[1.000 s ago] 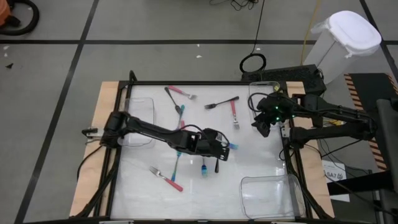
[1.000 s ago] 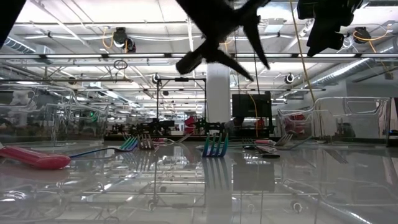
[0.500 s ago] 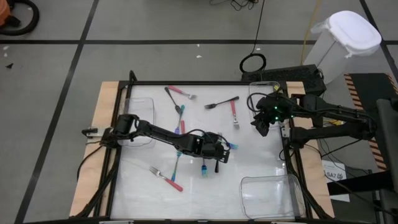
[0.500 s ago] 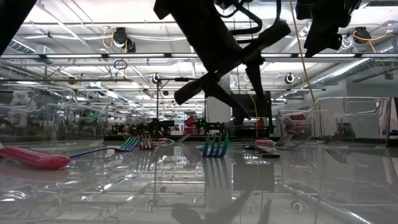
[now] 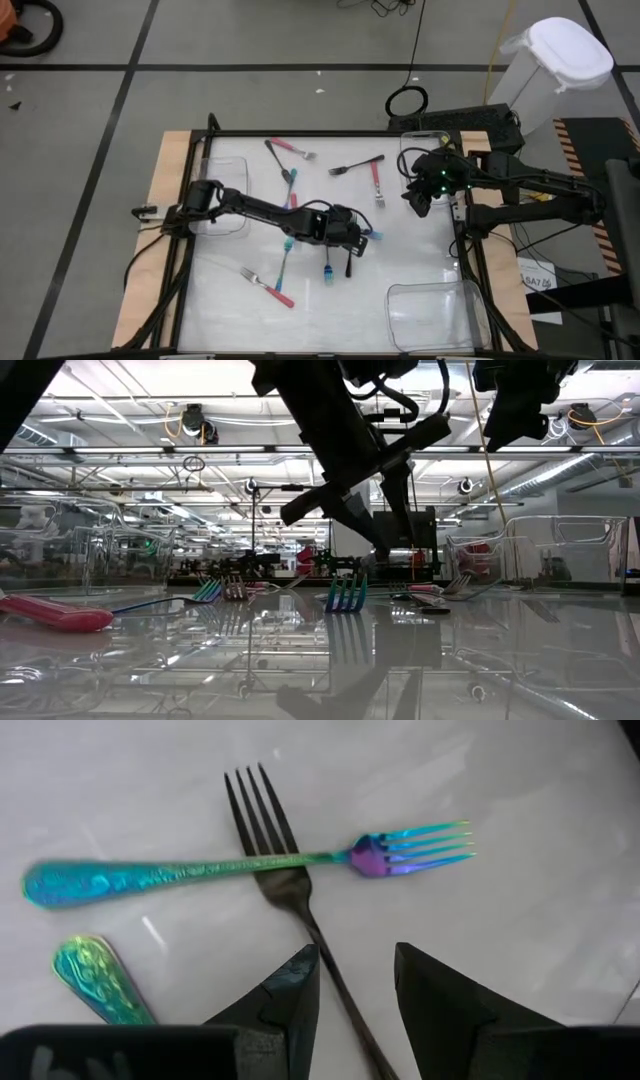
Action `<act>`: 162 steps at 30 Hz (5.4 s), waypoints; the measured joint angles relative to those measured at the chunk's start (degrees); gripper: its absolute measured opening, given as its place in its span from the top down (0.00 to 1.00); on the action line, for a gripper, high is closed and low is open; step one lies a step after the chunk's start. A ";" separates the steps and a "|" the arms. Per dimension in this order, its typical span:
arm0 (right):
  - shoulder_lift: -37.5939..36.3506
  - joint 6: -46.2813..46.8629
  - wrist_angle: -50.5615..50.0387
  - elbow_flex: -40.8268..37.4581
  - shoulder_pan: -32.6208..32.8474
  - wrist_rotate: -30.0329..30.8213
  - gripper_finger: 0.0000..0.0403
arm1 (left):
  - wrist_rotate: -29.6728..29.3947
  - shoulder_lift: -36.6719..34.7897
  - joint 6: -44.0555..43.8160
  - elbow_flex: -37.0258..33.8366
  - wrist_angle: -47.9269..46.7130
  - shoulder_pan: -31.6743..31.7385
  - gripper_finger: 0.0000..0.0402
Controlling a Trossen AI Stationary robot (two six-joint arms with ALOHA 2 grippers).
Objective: Sort silverware by color (type)
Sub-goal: Put the black fork into the top right transparent bin
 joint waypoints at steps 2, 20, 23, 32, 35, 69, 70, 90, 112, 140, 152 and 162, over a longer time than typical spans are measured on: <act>0.00 0.34 0.03 0.00 0.00 0.24 0.59 | -0.01 0.00 1.12 0.00 -0.15 0.13 0.67; 0.00 1.94 0.36 0.00 0.00 1.39 0.59 | -0.01 1.32 3.16 -0.09 -1.21 -3.16 0.67; 0.00 1.94 0.49 0.00 0.00 1.62 0.59 | -0.29 2.23 2.41 0.07 1.16 -3.56 0.67; 0.02 2.49 0.86 0.00 0.00 3.14 0.59 | -1.29 4.65 2.78 0.06 3.17 -3.88 0.67; 0.02 2.98 0.91 0.00 0.00 3.16 0.59 | -2.23 5.13 3.33 -0.02 3.78 -3.88 0.67; 0.11 4.17 1.34 0.00 0.00 4.14 0.59 | 0.69 7.62 3.57 0.11 6.07 -2.57 0.81; 0.11 4.17 1.34 0.00 0.00 4.14 0.59 | 0.94 7.97 3.54 0.13 6.15 -2.61 0.81; 0.11 4.09 1.30 0.00 0.07 3.99 0.59 | 2.72 8.59 0.70 2.10 3.43 -3.29 0.99; 0.11 0.82 1.34 0.00 0.07 4.12 0.59 | 8.38 8.72 5.95 18.43 -18.22 1.20 1.00; 0.11 -2.70 1.10 -0.02 0.07 2.79 0.59 | 14.10 8.59 7.71 18.43 -18.11 2.47 1.00; 0.24 -15.21 3.08 -1.30 0.11 -13.88 0.59 | 13.42 8.57 10.01 18.43 -18.11 1.52 1.00; 0.42 -16.41 15.03 -14.08 0.13 -20.06 0.58 | 12.53 8.57 10.05 18.43 -18.10 0.61 1.00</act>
